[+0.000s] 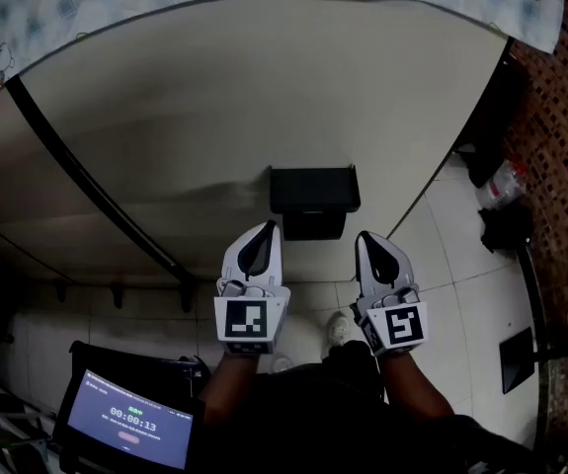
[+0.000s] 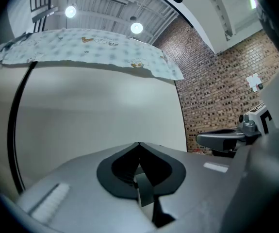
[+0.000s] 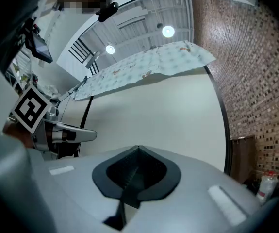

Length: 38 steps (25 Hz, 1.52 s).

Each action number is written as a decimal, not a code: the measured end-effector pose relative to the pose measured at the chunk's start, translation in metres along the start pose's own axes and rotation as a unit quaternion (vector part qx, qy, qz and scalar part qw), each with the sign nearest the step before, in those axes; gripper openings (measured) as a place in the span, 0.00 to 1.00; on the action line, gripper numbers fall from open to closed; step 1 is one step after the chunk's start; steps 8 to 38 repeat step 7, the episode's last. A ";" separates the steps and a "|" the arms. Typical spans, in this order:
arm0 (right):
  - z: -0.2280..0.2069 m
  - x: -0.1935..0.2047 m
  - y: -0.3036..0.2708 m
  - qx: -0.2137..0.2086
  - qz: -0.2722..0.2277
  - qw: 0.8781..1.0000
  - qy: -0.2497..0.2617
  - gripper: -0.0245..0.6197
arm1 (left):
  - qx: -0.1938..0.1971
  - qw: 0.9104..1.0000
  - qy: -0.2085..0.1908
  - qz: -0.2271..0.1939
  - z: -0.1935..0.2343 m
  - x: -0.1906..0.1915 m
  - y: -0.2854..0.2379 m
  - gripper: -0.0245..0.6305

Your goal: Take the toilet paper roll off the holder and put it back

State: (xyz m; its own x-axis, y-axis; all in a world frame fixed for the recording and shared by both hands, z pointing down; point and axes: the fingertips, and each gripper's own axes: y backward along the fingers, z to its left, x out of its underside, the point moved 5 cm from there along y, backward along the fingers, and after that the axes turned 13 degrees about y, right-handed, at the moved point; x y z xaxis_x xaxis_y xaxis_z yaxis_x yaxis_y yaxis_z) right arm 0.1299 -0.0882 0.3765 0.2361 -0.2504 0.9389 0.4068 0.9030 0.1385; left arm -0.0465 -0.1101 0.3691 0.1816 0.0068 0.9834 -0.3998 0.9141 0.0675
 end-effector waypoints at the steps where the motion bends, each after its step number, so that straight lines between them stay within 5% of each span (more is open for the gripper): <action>1: -0.001 0.000 0.001 0.003 0.001 1.000 0.000 0.04 | 0.002 1.000 0.000 -0.001 -0.001 0.000 0.000 0.06; 38: -0.006 -0.001 0.008 0.019 -0.001 1.000 0.009 0.04 | 0.005 1.000 -0.001 0.003 -0.006 0.002 0.003 0.06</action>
